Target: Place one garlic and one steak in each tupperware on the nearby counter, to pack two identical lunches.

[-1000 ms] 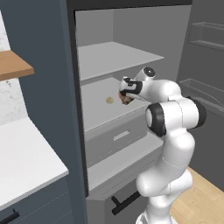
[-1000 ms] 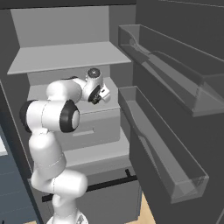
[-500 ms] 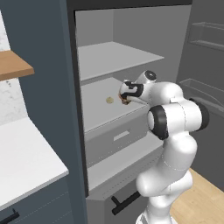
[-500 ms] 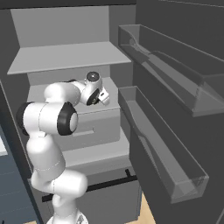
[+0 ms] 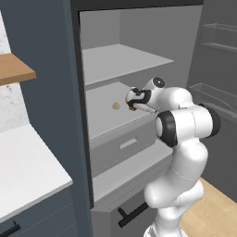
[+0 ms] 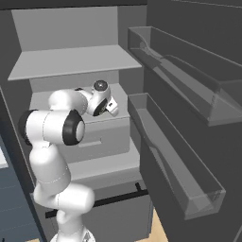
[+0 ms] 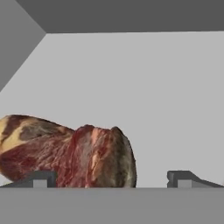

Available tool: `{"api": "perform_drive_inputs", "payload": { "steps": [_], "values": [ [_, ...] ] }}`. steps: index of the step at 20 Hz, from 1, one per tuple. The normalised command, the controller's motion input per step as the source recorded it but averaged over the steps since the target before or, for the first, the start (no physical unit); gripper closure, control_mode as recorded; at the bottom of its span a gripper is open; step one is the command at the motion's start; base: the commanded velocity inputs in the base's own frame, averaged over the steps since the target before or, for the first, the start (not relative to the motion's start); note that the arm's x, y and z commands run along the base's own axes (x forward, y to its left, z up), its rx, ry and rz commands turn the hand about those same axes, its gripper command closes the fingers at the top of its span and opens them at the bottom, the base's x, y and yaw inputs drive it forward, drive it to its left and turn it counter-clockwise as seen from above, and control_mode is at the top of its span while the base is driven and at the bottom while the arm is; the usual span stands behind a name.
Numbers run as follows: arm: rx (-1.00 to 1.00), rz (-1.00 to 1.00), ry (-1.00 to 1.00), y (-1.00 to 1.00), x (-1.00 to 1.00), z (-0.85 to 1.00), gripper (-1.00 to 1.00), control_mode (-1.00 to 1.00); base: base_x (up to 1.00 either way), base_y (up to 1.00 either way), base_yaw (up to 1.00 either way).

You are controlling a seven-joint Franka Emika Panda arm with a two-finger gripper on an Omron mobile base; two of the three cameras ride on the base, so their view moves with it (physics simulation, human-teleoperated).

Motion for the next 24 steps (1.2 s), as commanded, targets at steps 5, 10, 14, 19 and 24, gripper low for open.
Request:
{"api": "perform_drive_inputs", "payload": {
  "steps": [5, 10, 14, 19, 24],
  "values": [
    [0.0, 0.01, 0.0, 0.01, 0.13, 0.0, -1.0, -1.0, 0.0, 0.0, 0.0],
    [0.0, 0.05, 0.01, 0.16, 0.19, 0.0, -1.0, -1.0, 0.0, 0.0, 0.0],
    [0.0, 0.06, 0.05, 0.3, 0.09, -0.08, -1.0, -1.0, 0.0, 0.0, 0.0],
    [0.0, 0.03, 0.06, 0.27, 0.0, -0.05, 1.0, -1.0, 0.0, 0.0, 0.0],
    [0.0, 0.02, 0.05, 0.09, 0.0, 0.0, 1.0, -1.0, 0.0, 0.0, 0.0]
  ]
}}
